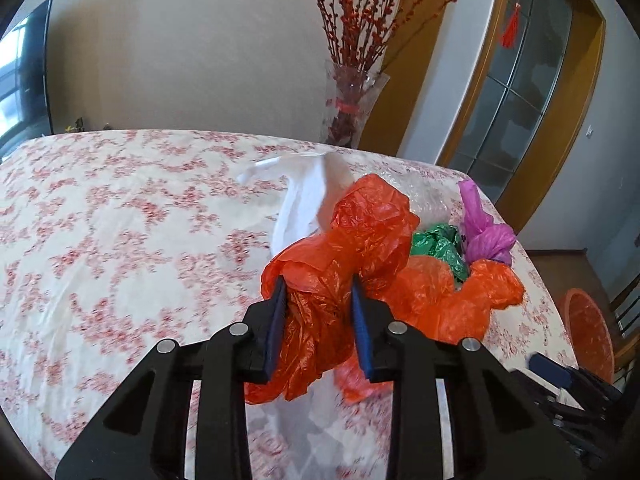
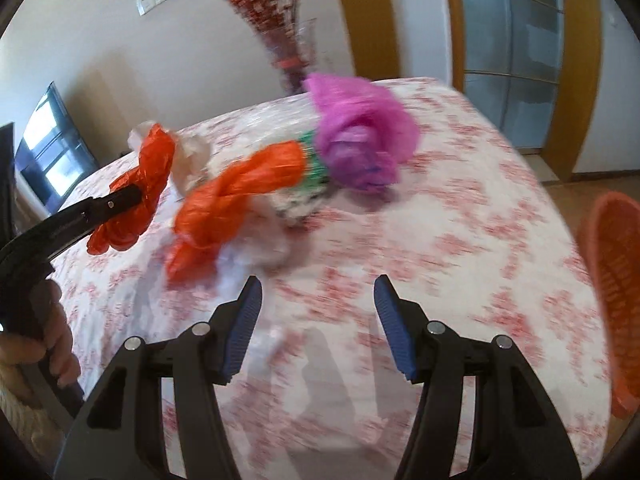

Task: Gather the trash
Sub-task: 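Grasp another orange-red bag with the left tool while the right tool grasps a clear bag, then carry both bags over the orange wastebasket and open both tools to drop them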

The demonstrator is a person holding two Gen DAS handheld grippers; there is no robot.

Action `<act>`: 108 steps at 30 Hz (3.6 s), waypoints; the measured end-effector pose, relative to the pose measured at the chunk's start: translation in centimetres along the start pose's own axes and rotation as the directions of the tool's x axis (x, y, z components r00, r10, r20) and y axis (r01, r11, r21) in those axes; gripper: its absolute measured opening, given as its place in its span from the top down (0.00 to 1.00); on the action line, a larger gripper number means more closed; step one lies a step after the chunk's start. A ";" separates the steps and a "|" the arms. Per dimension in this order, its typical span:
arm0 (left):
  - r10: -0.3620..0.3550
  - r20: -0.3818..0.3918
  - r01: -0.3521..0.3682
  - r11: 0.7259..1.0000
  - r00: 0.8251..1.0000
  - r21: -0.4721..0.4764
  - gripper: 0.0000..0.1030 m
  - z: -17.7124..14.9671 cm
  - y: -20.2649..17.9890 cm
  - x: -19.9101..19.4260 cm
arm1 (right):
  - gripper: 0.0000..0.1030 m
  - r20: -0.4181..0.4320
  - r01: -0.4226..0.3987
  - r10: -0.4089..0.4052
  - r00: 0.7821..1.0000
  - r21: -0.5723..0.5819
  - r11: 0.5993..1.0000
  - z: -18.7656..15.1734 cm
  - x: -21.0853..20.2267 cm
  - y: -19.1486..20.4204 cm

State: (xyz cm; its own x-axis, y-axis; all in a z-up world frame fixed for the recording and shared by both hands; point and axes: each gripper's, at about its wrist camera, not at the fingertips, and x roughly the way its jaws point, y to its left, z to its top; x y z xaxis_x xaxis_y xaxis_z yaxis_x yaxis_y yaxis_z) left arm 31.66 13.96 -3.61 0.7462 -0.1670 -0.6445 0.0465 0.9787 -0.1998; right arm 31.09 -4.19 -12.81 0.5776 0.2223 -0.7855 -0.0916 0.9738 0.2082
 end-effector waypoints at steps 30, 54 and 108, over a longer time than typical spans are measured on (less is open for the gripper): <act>-0.104 -0.005 0.104 0.994 0.995 0.017 0.71 -1.8 -3.3 -3.8 | 0.94 0.096 0.119 -0.119 0.988 0.007 0.993 -0.8 -4.3 -3.6; -0.383 -0.122 0.398 0.907 0.916 0.139 0.71 -4.3 -21.9 -1.5 | 0.94 0.223 0.316 -0.394 0.892 0.317 0.894 -5.1 -15.9 -17.9; -0.348 -0.264 0.409 0.883 0.900 0.230 0.48 -8.1 -30.8 3.5 | 0.54 0.181 0.312 -0.468 0.865 0.535 0.785 -7.4 -16.0 -29.4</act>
State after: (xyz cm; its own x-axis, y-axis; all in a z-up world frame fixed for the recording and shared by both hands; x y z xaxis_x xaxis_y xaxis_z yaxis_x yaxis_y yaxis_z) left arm 27.43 -17.77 -5.72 0.4796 -0.5223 -0.7051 0.4987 0.8234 -0.2706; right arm 18.53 -36.01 -10.63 0.6896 -0.2718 -0.6713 0.5422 0.8082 0.2298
